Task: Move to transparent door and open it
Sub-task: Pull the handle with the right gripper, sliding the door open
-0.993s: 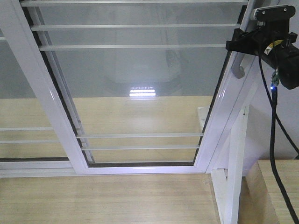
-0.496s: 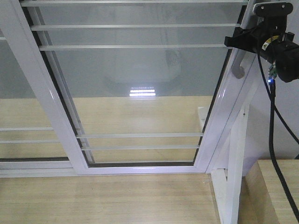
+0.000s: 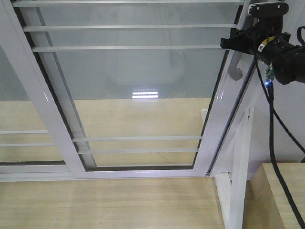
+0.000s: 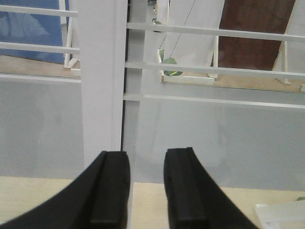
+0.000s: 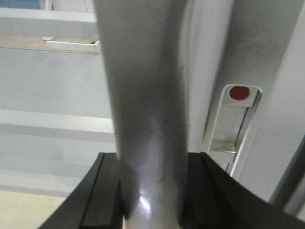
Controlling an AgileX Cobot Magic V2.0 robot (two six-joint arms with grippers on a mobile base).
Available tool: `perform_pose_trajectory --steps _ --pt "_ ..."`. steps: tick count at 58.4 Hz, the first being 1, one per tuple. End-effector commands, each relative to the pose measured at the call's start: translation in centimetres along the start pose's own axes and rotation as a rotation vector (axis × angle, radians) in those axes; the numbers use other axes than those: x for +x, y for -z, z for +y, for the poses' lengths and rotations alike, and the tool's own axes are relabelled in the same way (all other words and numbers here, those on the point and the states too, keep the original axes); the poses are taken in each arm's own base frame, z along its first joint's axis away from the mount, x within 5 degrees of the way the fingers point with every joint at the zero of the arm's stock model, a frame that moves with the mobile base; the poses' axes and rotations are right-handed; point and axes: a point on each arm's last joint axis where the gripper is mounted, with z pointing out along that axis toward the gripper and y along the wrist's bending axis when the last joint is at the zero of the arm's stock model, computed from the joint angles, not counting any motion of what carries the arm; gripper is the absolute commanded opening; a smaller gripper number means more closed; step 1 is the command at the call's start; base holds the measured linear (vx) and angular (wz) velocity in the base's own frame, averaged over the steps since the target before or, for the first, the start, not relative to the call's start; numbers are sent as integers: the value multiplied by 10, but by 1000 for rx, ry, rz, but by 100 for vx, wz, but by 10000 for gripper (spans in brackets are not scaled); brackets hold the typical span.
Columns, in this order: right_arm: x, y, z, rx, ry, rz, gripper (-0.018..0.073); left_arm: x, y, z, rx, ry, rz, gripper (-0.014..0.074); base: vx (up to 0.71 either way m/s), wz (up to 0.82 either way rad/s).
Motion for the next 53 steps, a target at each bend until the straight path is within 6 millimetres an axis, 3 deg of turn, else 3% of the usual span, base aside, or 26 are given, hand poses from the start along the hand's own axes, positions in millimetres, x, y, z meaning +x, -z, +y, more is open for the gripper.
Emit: perform_pose_trajectory --steps 1,20,53 --pt "-29 5 29 -90 57 -138 309 -18 -1 -3 20 17 -107 339 0 0" --pt "-31 5 58 -165 66 -179 312 -17 -1 -3 17 17 -91 339 0 0" --pt "-37 18 138 -363 89 -272 312 -15 -1 -2 14 17 -71 339 0 0"
